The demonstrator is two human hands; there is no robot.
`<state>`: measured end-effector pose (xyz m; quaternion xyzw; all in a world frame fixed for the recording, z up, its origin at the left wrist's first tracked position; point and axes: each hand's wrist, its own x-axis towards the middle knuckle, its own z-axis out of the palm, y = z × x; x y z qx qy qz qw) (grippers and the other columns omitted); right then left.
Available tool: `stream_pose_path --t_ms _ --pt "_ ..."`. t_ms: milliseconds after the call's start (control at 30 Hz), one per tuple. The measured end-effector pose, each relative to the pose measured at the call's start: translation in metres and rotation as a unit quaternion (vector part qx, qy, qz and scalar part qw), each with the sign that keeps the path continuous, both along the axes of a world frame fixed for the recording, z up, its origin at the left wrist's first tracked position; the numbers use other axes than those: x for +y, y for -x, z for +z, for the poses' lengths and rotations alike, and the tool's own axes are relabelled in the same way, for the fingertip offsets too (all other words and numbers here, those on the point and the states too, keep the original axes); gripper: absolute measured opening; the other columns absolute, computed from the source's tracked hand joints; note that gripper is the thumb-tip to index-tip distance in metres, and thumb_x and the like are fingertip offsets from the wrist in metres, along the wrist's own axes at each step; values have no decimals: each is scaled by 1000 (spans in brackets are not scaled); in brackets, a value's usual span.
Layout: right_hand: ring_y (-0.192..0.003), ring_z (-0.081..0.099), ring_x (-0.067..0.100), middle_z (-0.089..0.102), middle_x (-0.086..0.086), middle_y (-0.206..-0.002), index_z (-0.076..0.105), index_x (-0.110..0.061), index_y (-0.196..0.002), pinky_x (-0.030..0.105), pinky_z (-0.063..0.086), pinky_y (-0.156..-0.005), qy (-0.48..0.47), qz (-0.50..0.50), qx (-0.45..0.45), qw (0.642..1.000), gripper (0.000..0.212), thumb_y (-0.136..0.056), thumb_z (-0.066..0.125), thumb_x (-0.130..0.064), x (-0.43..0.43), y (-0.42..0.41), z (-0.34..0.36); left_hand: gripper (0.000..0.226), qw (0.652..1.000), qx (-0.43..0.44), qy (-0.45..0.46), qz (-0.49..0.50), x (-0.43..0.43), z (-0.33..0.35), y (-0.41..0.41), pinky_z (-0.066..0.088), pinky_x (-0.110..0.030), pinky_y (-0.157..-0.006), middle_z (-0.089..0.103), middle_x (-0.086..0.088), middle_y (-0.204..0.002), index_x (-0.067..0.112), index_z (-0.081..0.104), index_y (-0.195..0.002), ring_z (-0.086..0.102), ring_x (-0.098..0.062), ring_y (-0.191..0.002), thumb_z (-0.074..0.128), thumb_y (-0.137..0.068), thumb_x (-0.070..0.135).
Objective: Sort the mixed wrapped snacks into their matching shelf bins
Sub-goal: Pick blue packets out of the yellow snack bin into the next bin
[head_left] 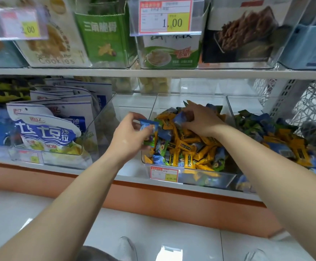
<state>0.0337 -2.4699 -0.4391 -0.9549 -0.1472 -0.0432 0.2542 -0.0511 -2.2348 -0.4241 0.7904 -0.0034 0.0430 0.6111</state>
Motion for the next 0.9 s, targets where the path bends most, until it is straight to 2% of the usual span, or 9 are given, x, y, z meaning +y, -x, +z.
stream_pose_path --t_ms 100,233,333,400,500,600,733,800,900 --pt "-92 60 10 62 -13 -99 61 -28 -107 19 44 -69 -106 2 -13 994 22 -88 71 -33 10 13 20 23 999 -12 39 10 -6 1 -2 61 -35 -63 64 -14 -103 22 49 -110 72 -19 -80 65 -95 14" --pt "-83 69 1 72 -9 -91 64 -29 -100 14 53 -69 -305 48 56 949 32 -77 85 -23 35 40 35 6 992 -11 118 36 -17 7 -5 62 -41 -73 66 -6 -103 28 52 -106 71 -18 -88 55 -101 24" --pt "-78 72 10 74 1 -86 66 -18 -96 24 59 -66 -336 56 75 937 27 -78 84 -12 50 52 33 23 989 -4 148 15 -15 8 -4 62 -41 -77 64 -4 -110 24 54 -110 70 -22 -99 66 -93 35" --pt "-83 73 17 76 4 -90 70 -13 -101 34 61 -72 -327 82 109 935 21 -83 78 -6 51 54 33 32 996 -36 76 2 -9 7 -2 61 -37 -77 65 -1 -108 25 55 -111 70 -21 -98 76 -86 30" --pt "-93 68 11 74 2 -104 73 -12 -110 25 55 -81 -276 65 92 955 18 -93 68 -11 46 51 24 25 998 -60 8 6 5 6 0 61 -30 -65 65 1 -101 30 60 -102 69 -20 -92 77 -84 28" --pt "-97 65 12 73 -2 -105 74 -18 -106 28 50 -84 -116 76 87 986 18 -97 62 -27 50 53 8 26 998 -47 -31 24 18 7 0 57 -25 -56 64 -4 -104 26 63 -104 67 -22 -93 78 -83 31" --pt "-88 65 21 72 5 -96 73 -14 -100 41 54 -79 73 83 62 992 29 -93 65 -41 64 53 -10 32 996 -28 -88 9 26 4 2 58 -28 -54 63 3 -101 25 63 -111 66 -21 -91 77 -84 35" --pt "-92 63 16 70 0 -105 70 -17 -110 33 54 -78 80 70 63 992 29 -88 72 -37 63 50 -9 32 993 -29 -114 6 29 4 2 60 -32 -56 62 6 -99 25 63 -112 66 -20 -89 75 -85 37" --pt "-94 55 10 61 -7 -109 60 -20 -127 12 40 -66 35 82 94 992 46 -84 76 -22 55 48 -4 29 989 -21 -145 1 37 2 0 59 -31 -58 63 6 -100 26 62 -110 66 -17 -88 73 -86 39"
